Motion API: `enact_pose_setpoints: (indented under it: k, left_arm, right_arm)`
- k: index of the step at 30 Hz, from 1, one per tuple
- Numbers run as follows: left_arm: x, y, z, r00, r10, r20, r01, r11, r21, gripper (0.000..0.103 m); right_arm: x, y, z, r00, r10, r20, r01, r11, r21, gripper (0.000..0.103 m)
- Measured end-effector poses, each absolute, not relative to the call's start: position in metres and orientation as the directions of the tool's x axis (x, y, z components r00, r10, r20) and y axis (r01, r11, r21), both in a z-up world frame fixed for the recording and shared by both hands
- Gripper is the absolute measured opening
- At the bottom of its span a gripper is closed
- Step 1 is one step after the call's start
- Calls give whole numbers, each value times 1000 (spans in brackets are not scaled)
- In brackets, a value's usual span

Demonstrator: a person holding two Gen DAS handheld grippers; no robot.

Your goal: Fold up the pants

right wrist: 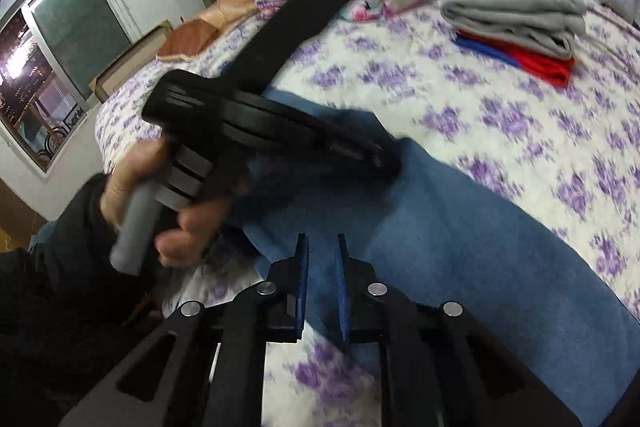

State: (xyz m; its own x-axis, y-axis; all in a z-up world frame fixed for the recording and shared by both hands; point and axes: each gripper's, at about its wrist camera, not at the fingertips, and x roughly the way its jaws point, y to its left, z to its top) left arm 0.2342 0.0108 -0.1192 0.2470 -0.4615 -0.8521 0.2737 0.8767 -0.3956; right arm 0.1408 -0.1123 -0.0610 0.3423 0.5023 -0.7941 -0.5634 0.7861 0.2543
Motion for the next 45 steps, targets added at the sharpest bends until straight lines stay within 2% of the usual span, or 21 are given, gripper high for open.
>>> enact_pose_setpoints:
  k: [4,11,13,15,17,18,21,25,29,34,43,44,45]
  left_arm:
    - [238,17,-124,233,-486,-843,256,866,-429,1]
    - [238,14,-122,244,-476,-845,272,870,-412,1]
    - [227,15,-112,276,-450,-849,288,882,-374,1]
    - [210,18,-98,311,-456,-834,317,877,-361,1]
    - [191,21,-86,328,-474,-817,340,866,-366,1]
    - [177,20,-82,340,-469,-816,349,868,-353,1]
    - [146,19,-88,313,-471,-825,371,860,-350,1]
    - [124,22,-114,271,-452,-850,347,870,-351,1]
    - [117,26,-123,277,-448,-850,332,875,-352,1]
    - [116,23,-121,288,-429,-856,334,883,-330,1]
    - [119,22,-123,291,-424,-857,334,885,-325,1]
    - [119,22,-124,290,-428,-856,332,884,-330,1]
    - [119,23,-124,289,-432,-854,330,883,-334,1]
  right_arm:
    - [139,-100,-109,220,434,-873,-518,811,272,8]
    - [131,-119,-93,289,510,-810,-444,822,358,10]
    - [121,-140,-72,344,550,-761,-415,816,402,21]
    - [102,-180,-46,463,533,-708,-352,844,405,63]
    - [79,-233,-29,587,448,-674,-227,890,394,74]
    - [70,-257,-26,620,411,-668,-157,900,407,74]
    - [35,-351,-35,688,310,-656,132,836,533,74]
    - [8,-424,-64,712,253,-655,328,705,629,74]
    - [23,-446,-98,724,330,-606,340,593,730,74]
    - [48,-450,-131,691,359,-628,396,539,744,74]
    - [80,-455,-129,734,346,-584,367,522,770,74]
    - [81,-455,-128,738,339,-584,362,531,766,56]
    - [83,-454,-128,740,327,-587,361,543,758,20]
